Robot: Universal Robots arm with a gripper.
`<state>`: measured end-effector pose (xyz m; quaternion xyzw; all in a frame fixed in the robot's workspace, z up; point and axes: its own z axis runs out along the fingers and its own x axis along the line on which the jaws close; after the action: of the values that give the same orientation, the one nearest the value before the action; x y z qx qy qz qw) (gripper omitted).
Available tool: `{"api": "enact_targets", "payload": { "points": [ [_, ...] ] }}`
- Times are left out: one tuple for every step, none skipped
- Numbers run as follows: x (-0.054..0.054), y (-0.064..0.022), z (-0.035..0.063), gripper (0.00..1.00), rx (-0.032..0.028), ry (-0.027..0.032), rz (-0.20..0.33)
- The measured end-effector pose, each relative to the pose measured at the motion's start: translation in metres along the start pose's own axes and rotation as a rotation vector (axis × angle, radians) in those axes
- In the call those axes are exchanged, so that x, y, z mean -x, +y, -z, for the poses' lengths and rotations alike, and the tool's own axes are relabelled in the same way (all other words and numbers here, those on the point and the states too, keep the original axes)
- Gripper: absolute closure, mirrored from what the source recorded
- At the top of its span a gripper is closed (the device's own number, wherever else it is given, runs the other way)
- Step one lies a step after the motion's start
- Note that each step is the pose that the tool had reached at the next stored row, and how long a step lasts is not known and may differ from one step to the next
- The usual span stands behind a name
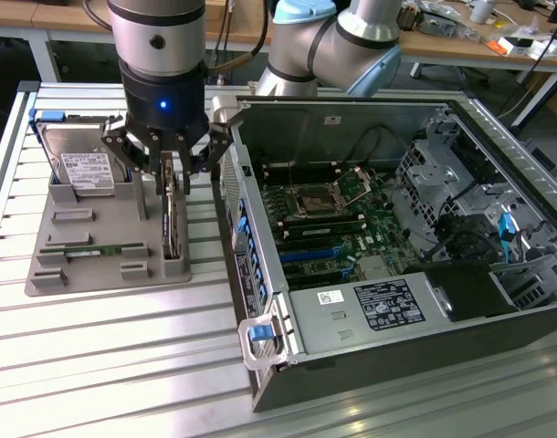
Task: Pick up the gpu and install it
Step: 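Pick up the gpu and move the gpu toward the slot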
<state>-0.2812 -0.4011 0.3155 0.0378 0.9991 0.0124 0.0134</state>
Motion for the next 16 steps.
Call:
{"api": "enact_targets", "payload": {
  "points": [
    [0.0, -0.0001, -0.0006, 0.62, -0.0001, -0.0001, 0.0],
    [0.0, -0.0002, -0.0013, 0.62, -0.0001, 0.0, 0.0],
    [0.0, -0.0002, -0.0018, 0.62, -0.0001, 0.0, 0.0],
    [0.0, -0.0002, -0.0022, 0.62, 0.0, -0.0001, 0.0],
    [0.0, -0.0002, -0.0024, 0.62, 0.0, -0.0001, 0.0],
    [0.0, -0.0004, -0.0033, 0.62, 0.0, 0.0, 0.0],
    [0.0, -0.0004, -0.0036, 0.62, 0.0, 0.0, 0.0],
    [-0.0001, -0.0004, -0.004, 0.62, -0.0001, 0.0, 0.0],
    [-0.0001, -0.0004, -0.0045, 0.62, -0.0001, 0.0, 0.0],
    [-0.0001, -0.0005, -0.005, 0.62, -0.0001, 0.0, 0.0],
    [-0.0001, -0.0006, -0.0056, 0.62, 0.0, -0.0001, 0.0],
    [-0.0001, -0.0006, -0.0061, 0.62, 0.0, 0.0, 0.0],
    [-0.0001, -0.0007, -0.0068, 0.62, -0.0001, 0.0, 0.0],
    [-0.0001, -0.0007, -0.0072, 0.62, -0.0001, 0.0, 0.0],
    [-0.0001, -0.0008, -0.0077, 0.62, -0.0001, 0.0, 0.0],
    [-0.0002, -0.0008, -0.0081, 0.62, -0.0001, 0.0, 0.0]
  ]
}}
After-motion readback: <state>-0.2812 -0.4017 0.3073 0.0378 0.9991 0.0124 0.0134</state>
